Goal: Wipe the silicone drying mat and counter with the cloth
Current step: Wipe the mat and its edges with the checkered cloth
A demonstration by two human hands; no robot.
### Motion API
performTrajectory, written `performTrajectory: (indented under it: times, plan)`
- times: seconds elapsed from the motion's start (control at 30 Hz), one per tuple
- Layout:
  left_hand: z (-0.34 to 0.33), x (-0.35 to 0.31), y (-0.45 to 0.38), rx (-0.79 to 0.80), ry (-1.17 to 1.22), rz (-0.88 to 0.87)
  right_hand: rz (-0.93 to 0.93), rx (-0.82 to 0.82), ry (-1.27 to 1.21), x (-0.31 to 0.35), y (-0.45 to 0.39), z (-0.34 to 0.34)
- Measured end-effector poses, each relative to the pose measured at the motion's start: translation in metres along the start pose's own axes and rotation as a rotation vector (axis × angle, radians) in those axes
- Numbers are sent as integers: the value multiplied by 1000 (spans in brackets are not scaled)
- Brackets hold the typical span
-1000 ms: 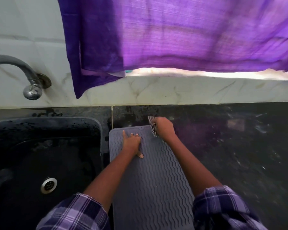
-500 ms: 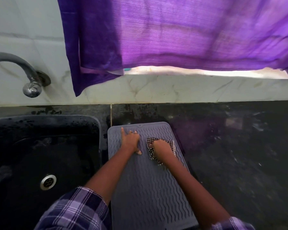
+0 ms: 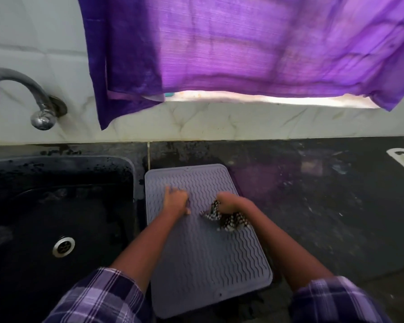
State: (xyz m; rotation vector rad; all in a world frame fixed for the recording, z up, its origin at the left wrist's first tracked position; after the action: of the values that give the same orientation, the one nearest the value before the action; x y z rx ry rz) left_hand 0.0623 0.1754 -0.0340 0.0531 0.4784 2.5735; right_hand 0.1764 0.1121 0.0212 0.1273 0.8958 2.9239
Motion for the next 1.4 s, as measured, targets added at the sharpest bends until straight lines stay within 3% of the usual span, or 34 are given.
performTrajectory:
  times: [0.13, 0.2, 0.37, 0.6, 1.0, 1.1, 1.2, 1.3, 1.4]
  plan:
    - [-13, 4, 23, 65, 38, -78, -72, -324, -57, -3, -4, 37]
    - [-17, 1, 33, 55, 90, -99, -29, -410, -56, 10, -8, 38]
    - [-35, -10, 52, 60, 240, -92, 44, -209, 43, 25, -8, -24]
    - [-52, -32, 78, 84, 138, -137, 22, -189, 122, 14, 26, -46]
    - [-43, -42, 87, 38, -3, -50, 32, 223, 149, 5, 112, -110]
    - [-42, -45, 95, -8, 9, -42, 26, 253, 73, 1, 123, -102]
    - [-43, -43, 102, -16, 78, -35, 41, 128, 7, -1, 119, -71]
    - [-48, -42, 109, 15, 103, -34, 13, -132, -51, 2, 109, -27]
    - [-48, -43, 114, 2, 98, -29, 18, -263, 27, 15, 95, -22]
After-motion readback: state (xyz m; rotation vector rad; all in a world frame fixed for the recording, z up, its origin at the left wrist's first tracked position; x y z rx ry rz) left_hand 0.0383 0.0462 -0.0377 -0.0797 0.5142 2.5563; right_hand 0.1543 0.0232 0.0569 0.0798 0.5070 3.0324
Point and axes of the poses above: each hand's wrist, its own y-axis away from the middle knuckle, its own z-axis out of the back of the hand, x = y × z, the point moved 7 cm from there along -y, towards the middle knuckle, and after that the axes turned 3 degrees about y, right-handed, at the moved point
